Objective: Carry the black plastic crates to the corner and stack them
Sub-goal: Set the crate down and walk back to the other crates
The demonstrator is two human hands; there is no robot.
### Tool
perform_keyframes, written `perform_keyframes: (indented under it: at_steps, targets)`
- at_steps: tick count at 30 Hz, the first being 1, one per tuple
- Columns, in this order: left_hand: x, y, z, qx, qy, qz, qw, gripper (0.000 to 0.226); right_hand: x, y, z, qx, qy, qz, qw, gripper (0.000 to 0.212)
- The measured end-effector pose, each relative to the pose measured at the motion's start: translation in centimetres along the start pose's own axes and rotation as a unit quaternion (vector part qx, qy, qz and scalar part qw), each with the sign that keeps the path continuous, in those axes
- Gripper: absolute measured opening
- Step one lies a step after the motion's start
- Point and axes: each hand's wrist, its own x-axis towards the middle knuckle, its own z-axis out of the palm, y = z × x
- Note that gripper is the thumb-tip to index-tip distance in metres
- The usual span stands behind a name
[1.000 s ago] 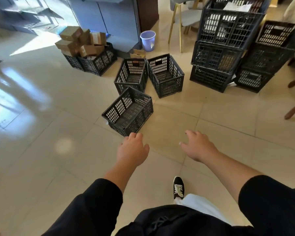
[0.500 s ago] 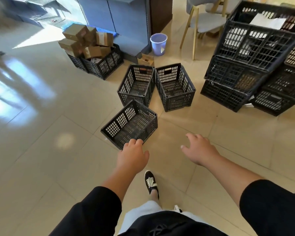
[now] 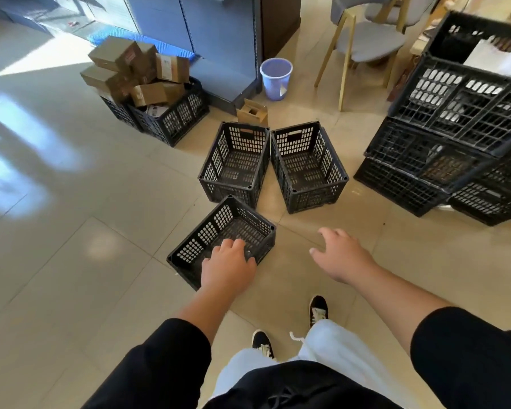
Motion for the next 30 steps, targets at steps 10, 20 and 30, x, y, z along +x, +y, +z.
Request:
perform_keyframes:
  at_steps: [10, 20, 30]
  targets:
    - [9.1, 0.9, -1.2, -0.090, -0.007, -0.151, 0.984, 0.055, 15.8, -5.0, -5.0, -0.051, -0.079, -0.102, 0.990, 0.066]
    - [10.6, -5.4, 1.3, -0.272, 0.015, -0.328, 0.904, 0.054, 23.9, -13.5, -1.9, -0.173, -0.154, -0.168, 0.958, 0.063]
    - [14.8, -18.1, 6.6, -0.352, -0.028, -0.424, 0.834, 0.055, 33.4, -21.9, 6.3, -0.141, -0.169, -0.106, 0.970, 0.060]
